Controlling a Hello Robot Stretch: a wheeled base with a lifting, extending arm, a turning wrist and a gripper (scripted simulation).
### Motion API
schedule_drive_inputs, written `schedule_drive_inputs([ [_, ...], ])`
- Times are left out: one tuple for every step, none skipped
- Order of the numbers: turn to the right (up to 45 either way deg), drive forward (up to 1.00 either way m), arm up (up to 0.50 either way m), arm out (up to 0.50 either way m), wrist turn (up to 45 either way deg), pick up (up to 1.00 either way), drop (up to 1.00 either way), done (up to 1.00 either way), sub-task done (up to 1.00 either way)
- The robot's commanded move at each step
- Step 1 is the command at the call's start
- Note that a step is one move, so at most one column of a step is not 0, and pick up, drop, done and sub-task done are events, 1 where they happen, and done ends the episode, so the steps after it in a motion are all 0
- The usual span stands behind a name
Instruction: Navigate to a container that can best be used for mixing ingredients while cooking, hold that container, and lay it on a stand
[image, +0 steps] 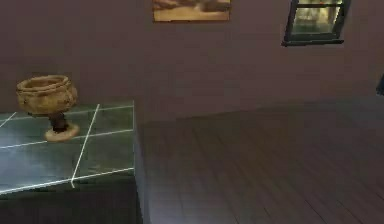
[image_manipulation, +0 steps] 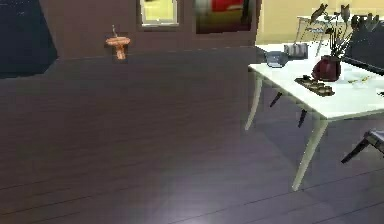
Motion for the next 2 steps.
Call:
schedule_drive_inputs([
  [45.0, 0.00, 0.00, 0.00, 0.0, 0.00, 0.00, 0.00, 0.00],
  [45.0, 0.00, 0.00, 0.00, 0.0, 0.00, 0.00, 0.00, 0.00],
])
